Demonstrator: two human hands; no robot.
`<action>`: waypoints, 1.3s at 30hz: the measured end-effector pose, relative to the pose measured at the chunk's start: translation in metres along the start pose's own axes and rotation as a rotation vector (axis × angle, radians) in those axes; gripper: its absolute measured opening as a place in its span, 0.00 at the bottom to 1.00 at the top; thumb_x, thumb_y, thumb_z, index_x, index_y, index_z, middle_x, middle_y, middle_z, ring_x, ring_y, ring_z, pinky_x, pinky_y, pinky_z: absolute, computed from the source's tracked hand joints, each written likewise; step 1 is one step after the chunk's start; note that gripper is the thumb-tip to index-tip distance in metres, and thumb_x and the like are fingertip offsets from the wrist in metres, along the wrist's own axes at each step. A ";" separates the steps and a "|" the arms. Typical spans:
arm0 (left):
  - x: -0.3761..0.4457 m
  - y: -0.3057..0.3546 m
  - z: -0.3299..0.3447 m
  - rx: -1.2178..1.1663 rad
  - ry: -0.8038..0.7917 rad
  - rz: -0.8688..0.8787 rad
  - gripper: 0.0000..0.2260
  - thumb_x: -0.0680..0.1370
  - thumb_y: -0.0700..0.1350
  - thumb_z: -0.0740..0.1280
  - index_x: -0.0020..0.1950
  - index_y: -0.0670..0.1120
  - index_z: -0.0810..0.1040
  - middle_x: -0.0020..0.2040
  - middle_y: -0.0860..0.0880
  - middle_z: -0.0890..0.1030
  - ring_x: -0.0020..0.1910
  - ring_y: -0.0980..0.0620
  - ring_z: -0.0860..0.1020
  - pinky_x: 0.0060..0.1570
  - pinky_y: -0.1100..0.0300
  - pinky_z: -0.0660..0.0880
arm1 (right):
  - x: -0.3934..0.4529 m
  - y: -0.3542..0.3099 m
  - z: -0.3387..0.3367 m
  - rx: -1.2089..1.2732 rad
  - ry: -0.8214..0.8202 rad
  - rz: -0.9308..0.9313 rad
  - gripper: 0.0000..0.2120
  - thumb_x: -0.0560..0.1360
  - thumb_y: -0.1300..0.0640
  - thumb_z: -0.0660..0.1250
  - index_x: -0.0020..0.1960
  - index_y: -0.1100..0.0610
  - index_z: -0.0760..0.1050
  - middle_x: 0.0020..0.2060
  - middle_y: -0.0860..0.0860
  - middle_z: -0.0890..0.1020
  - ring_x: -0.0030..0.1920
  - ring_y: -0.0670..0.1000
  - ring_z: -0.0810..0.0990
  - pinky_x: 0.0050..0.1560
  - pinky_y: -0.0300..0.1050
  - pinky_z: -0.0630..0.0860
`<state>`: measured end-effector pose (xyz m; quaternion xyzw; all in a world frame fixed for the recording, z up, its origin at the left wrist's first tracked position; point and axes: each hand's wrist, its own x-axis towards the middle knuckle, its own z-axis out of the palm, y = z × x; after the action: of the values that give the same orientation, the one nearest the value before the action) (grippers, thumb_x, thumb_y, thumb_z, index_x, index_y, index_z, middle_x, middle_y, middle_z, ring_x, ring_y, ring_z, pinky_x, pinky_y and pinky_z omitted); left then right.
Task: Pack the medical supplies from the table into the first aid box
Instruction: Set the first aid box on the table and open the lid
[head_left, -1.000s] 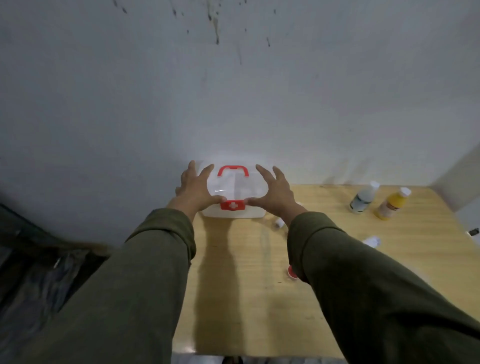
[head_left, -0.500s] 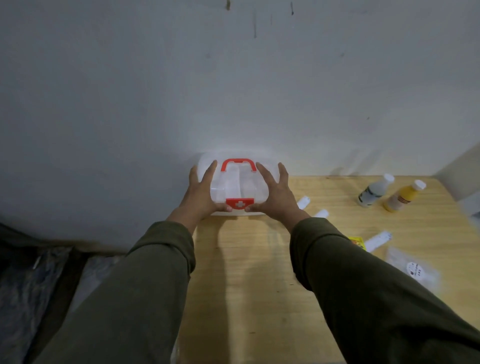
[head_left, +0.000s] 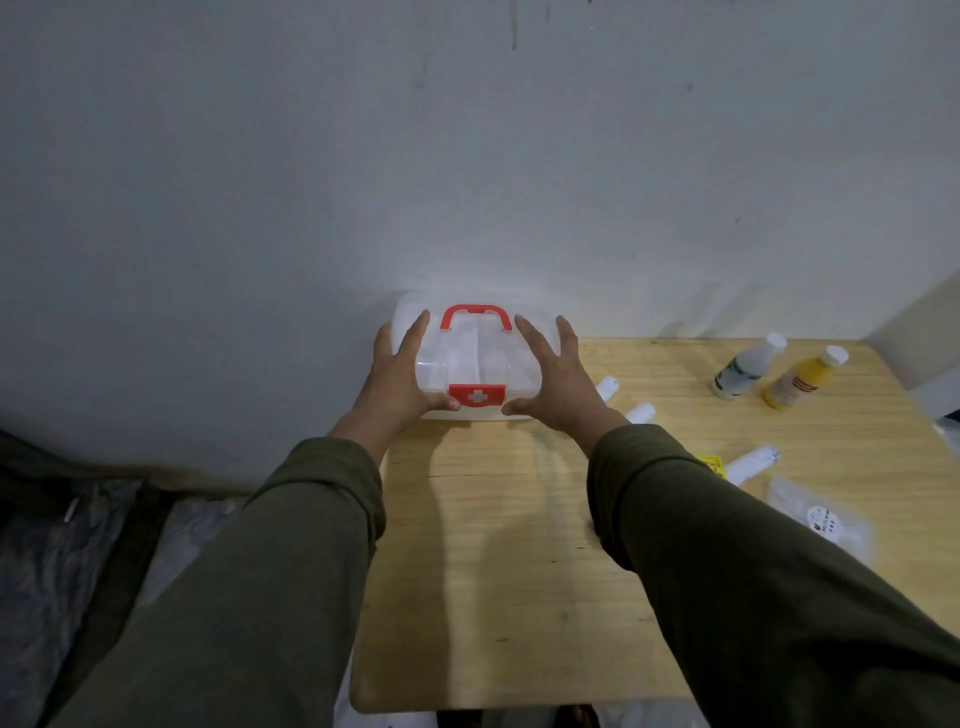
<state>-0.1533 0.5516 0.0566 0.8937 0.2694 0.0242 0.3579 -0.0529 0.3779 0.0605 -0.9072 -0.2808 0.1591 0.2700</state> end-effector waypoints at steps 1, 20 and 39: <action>-0.003 -0.001 0.000 -0.003 0.002 -0.003 0.51 0.64 0.49 0.79 0.76 0.56 0.47 0.77 0.47 0.47 0.74 0.42 0.56 0.69 0.47 0.63 | -0.002 0.000 0.001 0.003 0.000 -0.003 0.52 0.65 0.57 0.78 0.75 0.41 0.46 0.76 0.55 0.38 0.74 0.60 0.58 0.69 0.50 0.65; -0.074 -0.009 0.017 0.006 0.043 -0.009 0.49 0.67 0.47 0.77 0.76 0.57 0.46 0.76 0.48 0.50 0.73 0.43 0.58 0.68 0.48 0.65 | -0.070 0.010 0.034 -0.701 0.229 -0.340 0.53 0.65 0.38 0.72 0.75 0.41 0.38 0.77 0.58 0.46 0.76 0.63 0.44 0.69 0.69 0.43; -0.085 -0.011 0.008 -0.028 0.087 -0.006 0.61 0.60 0.50 0.81 0.75 0.53 0.35 0.76 0.46 0.56 0.74 0.43 0.58 0.68 0.46 0.63 | -0.074 0.021 0.044 -0.703 0.283 -0.536 0.32 0.75 0.42 0.63 0.75 0.43 0.53 0.74 0.59 0.62 0.73 0.64 0.61 0.60 0.73 0.66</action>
<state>-0.2295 0.5106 0.0564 0.8860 0.2869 0.0656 0.3583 -0.1222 0.3370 0.0232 -0.8520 -0.5025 -0.1467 0.0132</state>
